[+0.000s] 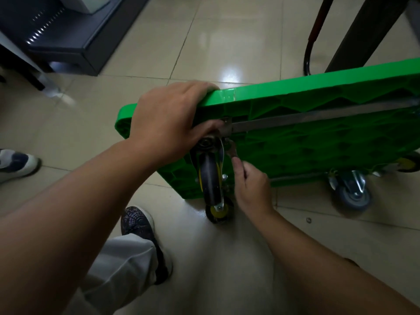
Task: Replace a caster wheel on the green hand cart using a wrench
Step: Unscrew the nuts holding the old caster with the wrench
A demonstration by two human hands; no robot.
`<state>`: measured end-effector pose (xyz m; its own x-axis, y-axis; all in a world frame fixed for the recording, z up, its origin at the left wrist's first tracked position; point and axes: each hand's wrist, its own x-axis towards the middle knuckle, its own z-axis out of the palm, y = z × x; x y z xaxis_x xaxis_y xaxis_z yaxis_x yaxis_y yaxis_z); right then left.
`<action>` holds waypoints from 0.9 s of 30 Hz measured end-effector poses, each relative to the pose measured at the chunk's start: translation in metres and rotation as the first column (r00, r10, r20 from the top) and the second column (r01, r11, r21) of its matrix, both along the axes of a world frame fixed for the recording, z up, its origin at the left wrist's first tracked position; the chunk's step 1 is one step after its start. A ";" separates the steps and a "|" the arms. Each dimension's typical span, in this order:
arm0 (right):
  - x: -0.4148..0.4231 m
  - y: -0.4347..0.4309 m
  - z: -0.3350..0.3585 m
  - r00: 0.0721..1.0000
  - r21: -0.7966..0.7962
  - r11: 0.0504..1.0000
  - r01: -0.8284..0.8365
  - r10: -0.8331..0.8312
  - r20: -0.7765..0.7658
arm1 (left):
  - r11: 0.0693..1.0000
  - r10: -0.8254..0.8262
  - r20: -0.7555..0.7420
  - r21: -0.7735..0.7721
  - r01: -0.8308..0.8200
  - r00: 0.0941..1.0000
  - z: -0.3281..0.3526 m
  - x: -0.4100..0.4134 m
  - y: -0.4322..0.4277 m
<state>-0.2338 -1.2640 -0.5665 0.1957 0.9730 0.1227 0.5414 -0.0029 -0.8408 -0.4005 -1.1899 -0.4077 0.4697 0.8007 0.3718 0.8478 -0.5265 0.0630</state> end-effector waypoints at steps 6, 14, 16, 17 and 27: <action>-0.009 0.016 -0.020 0.992 0.026 1.000 0.012 -0.008 -0.129 | 1.000 0.005 0.003 0.014 -0.005 1.000 -0.002 -0.002 -0.001; 0.052 0.026 0.032 0.795 0.126 0.982 -0.144 0.039 0.606 | 1.000 -0.002 0.005 0.013 0.002 1.000 0.001 -0.001 0.000; 0.059 0.026 0.076 0.511 -0.001 0.981 -0.195 0.103 0.853 | 1.000 -0.006 0.013 0.008 0.006 1.000 0.001 0.000 -0.001; 0.059 0.026 0.098 0.367 -0.087 0.973 -0.212 0.162 0.916 | 1.000 -0.008 0.017 0.006 0.008 1.000 0.001 0.000 -0.001; 0.023 0.036 0.160 -0.062 -0.199 0.940 -0.276 0.189 0.980 | 1.000 -0.007 0.017 -0.006 0.007 1.000 0.001 0.001 0.000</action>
